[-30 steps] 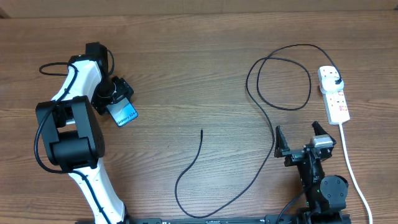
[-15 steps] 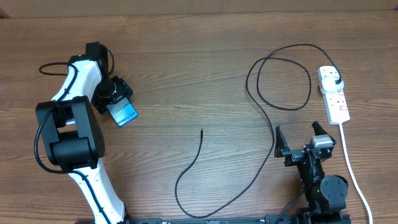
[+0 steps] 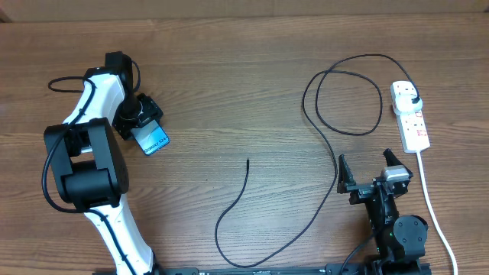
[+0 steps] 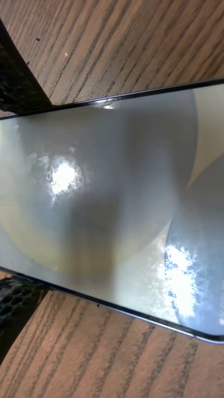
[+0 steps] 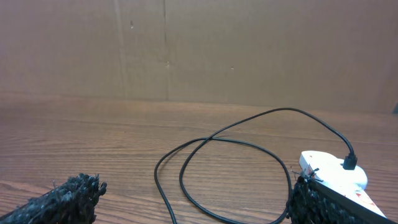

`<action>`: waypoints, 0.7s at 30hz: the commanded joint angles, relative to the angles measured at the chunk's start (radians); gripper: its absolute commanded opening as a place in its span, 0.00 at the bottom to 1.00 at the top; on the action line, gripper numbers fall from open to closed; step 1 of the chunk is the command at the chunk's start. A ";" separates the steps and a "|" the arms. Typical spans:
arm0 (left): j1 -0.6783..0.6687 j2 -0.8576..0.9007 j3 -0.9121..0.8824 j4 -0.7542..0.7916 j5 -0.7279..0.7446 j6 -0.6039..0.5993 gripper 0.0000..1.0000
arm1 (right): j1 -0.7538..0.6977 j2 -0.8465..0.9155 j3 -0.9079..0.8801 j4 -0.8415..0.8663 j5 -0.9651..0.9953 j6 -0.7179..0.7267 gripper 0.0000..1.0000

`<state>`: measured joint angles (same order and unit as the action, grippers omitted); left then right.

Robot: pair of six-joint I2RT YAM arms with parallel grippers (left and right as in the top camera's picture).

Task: Plug charger to phone and switch on socket

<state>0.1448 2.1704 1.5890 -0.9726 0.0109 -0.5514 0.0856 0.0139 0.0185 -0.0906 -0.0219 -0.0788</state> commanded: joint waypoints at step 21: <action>0.005 0.013 0.008 -0.013 0.008 -0.009 0.04 | 0.004 -0.011 -0.011 0.006 0.002 -0.001 1.00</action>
<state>0.1448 2.1704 1.5902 -0.9756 0.0113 -0.5510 0.0856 0.0139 0.0185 -0.0906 -0.0219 -0.0784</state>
